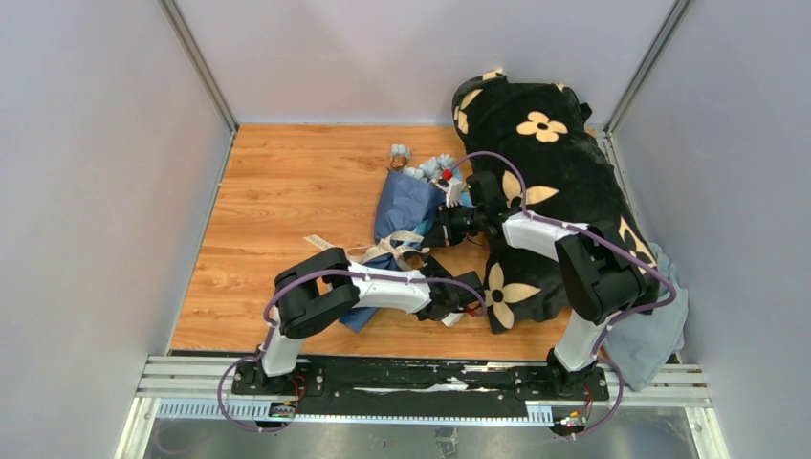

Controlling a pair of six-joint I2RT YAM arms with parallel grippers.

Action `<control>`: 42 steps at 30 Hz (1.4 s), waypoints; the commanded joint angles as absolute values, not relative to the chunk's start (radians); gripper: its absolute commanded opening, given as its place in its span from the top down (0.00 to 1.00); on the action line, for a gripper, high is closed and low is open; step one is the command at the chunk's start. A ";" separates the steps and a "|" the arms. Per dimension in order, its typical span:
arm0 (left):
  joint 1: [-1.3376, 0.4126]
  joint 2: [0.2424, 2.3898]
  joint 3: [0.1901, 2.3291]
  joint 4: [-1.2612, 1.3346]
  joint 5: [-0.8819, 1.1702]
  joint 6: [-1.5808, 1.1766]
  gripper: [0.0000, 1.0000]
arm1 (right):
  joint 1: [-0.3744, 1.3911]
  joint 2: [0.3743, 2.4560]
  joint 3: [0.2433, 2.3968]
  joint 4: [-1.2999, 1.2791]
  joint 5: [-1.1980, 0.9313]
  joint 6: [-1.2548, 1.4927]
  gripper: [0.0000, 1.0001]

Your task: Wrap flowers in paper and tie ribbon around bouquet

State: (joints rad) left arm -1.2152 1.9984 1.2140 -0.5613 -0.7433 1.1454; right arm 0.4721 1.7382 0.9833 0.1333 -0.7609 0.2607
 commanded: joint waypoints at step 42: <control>-0.767 1.167 0.762 -0.954 0.012 1.317 1.00 | 0.549 1.664 0.906 0.068 -0.757 0.237 1.00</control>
State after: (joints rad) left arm -0.7940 1.2110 0.8749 -0.8948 0.0315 1.1862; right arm 0.5690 1.6630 0.9306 0.1444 -0.8196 0.2760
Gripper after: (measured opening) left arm 0.007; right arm 0.007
